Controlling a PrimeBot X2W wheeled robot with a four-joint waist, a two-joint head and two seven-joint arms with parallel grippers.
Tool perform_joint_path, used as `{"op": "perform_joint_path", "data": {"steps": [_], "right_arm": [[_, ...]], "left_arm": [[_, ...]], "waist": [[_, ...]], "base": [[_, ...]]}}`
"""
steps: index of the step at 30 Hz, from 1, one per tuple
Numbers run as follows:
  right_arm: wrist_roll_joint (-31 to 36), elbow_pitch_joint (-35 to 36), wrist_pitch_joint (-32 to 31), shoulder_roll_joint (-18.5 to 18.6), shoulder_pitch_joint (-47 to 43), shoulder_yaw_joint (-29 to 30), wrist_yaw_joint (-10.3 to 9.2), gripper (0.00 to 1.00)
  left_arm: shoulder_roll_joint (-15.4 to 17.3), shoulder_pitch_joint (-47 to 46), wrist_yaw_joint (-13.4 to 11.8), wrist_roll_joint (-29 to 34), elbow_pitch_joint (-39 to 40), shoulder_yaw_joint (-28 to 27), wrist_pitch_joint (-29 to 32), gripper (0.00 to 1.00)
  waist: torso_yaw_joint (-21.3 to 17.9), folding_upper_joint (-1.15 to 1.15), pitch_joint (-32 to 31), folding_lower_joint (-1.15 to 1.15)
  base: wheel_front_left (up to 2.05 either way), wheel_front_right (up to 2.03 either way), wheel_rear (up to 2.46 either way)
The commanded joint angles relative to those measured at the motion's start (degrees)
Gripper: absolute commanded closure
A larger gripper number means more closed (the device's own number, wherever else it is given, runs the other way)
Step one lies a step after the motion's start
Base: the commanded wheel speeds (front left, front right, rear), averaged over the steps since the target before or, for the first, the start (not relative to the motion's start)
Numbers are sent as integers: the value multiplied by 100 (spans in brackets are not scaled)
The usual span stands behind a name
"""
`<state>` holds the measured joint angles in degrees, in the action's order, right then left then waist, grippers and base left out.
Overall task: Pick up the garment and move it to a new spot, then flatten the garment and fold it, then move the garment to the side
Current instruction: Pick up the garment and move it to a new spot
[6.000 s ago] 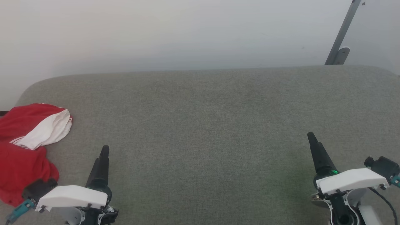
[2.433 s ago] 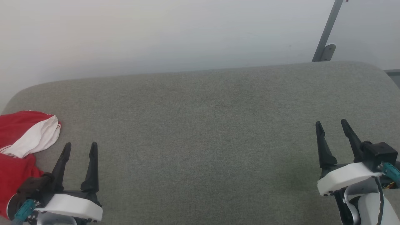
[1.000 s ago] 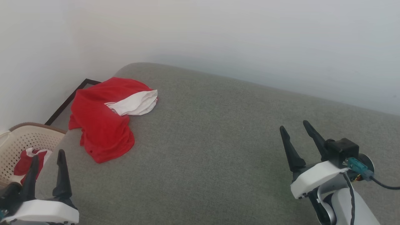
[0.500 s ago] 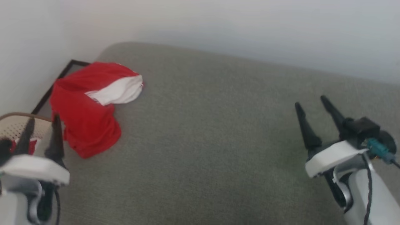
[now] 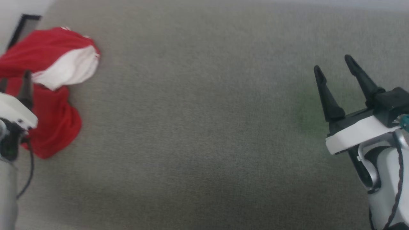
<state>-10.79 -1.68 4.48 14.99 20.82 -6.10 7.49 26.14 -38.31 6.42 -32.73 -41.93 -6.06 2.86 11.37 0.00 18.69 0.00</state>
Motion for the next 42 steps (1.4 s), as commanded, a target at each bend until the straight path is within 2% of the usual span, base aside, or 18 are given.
{"op": "perform_joint_path", "data": {"steps": [1, 9, 19, 24, 26, 35, 42], "right_arm": [[50, 83, -32, 32, 78, -4, 0, 0], [110, 615, -275, 244, 213, 158, 0, 0], [170, 983, -501, 359, 125, 299, 0, 0], [180, 1013, -577, 385, 126, 324, 0, 0], [184, 997, -581, 391, 125, 346, 0, 0], [145, 729, -349, 208, 44, 418, 0, 0], [106, 415, -137, 51, -87, 474, 0, 0]], "left_arm": [[67, -179, 29, -84, -140, -14, 66, 0], [262, -1223, -37, 0, -1489, 222, 827, 0], [-96, -1735, 18, 168, -2757, 759, 1733, 0], [-194, -1765, 49, 121, -3022, 836, 1820, 0], [-174, -1804, 59, 72, -3061, 797, 1656, 100], [440, -2240, 90, 137, -2806, 828, 504, 100], [722, -2359, 99, 220, -2360, 1205, 78, 100]], "waist": [[-242, 0, 394, 0], [-370, 0, 1118, 0], [-271, 0, 1422, 0], [-239, 0, 1427, 0], [-219, 0, 1395, 0], [-164, 0, 860, 0], [-165, 0, 287, 0]], "base": [[0, 0, 0], [0, 0, 0], [0, 0, 0], [0, 0, 0], [0, 0, 0], [0, 0, 0], [0, 0, 0]]}}
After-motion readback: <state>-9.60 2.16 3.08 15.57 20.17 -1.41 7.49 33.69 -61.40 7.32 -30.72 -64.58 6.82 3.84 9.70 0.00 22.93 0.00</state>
